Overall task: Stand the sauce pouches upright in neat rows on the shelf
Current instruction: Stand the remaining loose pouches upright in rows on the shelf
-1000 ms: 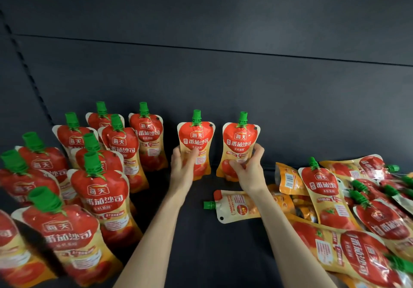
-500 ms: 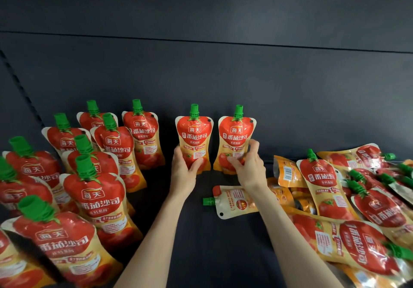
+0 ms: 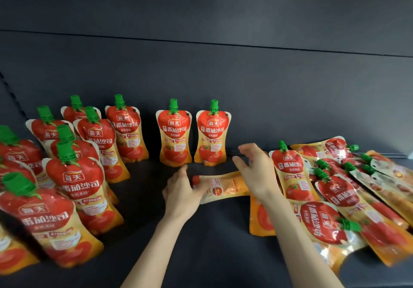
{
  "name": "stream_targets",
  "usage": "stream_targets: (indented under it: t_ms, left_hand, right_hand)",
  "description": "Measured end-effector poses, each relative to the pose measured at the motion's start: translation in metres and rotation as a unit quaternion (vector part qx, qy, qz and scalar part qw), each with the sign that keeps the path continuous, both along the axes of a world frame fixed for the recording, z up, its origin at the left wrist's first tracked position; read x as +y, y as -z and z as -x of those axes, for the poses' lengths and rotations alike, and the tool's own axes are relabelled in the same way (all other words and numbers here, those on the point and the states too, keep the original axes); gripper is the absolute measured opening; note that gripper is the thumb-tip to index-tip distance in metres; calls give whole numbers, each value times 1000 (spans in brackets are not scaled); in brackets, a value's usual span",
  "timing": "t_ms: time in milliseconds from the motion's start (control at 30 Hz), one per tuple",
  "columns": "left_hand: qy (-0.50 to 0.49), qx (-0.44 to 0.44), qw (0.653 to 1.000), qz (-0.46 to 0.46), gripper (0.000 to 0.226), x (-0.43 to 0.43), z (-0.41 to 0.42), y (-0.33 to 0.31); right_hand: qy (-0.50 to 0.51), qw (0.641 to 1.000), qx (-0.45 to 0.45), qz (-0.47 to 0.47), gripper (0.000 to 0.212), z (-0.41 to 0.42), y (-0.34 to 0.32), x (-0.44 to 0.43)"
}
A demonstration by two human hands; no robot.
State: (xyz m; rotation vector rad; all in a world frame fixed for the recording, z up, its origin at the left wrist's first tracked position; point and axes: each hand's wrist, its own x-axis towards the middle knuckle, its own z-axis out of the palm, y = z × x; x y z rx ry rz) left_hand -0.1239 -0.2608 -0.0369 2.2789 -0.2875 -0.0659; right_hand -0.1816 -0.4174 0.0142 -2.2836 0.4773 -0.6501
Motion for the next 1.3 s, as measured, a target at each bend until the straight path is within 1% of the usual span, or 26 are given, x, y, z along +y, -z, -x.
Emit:
stream_targets:
  t_ms: [67, 133, 200, 267, 300, 367, 433, 533, 600, 667, 700, 767, 867, 933, 1100, 1233, 1300]
  left_hand:
    - [-2, -18, 998, -66, 84, -8, 8, 7]
    - [-23, -39, 996, -76, 82, -14, 14, 8]
    - [-35, -42, 996, -73, 77, -18, 18, 6]
    - [-37, -40, 997, -62, 76, -18, 22, 2]
    - [-38, -38, 998, -41, 75, -18, 24, -1]
    - [-36, -39, 998, 25, 76, -17, 28, -5]
    - [-31, -39, 995, 86, 76, -16, 31, -12]
    - [-25, -58, 989, 137, 75, -14, 35, -23]
    - [-33, -81, 981, 173, 74, -14, 36, -30]
    - [-44, -102, 970, 215, 75, -13, 35, -34]
    - [-51, -105, 964, 239, 76, -14, 33, -36]
    - [-62, -100, 951, 284, 70, -16, 31, -40]
    - [-62, -110, 939, 319, 36, -24, 34, -52]
    - [-55, -117, 935, 329, 26, -31, 38, -61]
    - [-39, -132, 937, 322, 26, -39, 38, -75]
    - [-69, -172, 930, 318, 27, -23, 32, -78]
    - [-92, -187, 926, 316, 28, -10, 27, -77]
  right_hand:
    - [32, 997, 10, 71, 34, 15, -1, -16]
    - [58, 989, 53, 122, 40, 28, -2, -35]
    - [72, 982, 110, 135, 45, 40, -1, -55]
    - [71, 979, 157, 111, 50, 49, 3, -71]
    - [63, 978, 169, 101, 52, 53, 6, -76]
    - [53, 980, 171, 83, 52, 57, 10, -84]
    - [63, 983, 166, 39, 57, 60, 10, -87]
    - [84, 987, 136, -27, 75, 60, 7, -91]
    - [79, 989, 100, -73, 88, 59, 7, -96]
    - [67, 990, 71, -97, 96, 57, 8, -99]
    - [61, 991, 57, -101, 95, 56, 8, -100]
    - [39, 993, 19, -113, 86, 54, 7, -100]
    - [-16, 991, -43, -125, 74, 54, 0, -97]
    - [-46, 986, -81, -141, 70, 53, -7, -92]
    - [-102, 969, -137, -176, 57, 46, -31, -84]
    - [-139, 955, -186, -184, 39, 37, -41, -57]
    - [-158, 944, -195, -214, 37, 30, -36, -36]
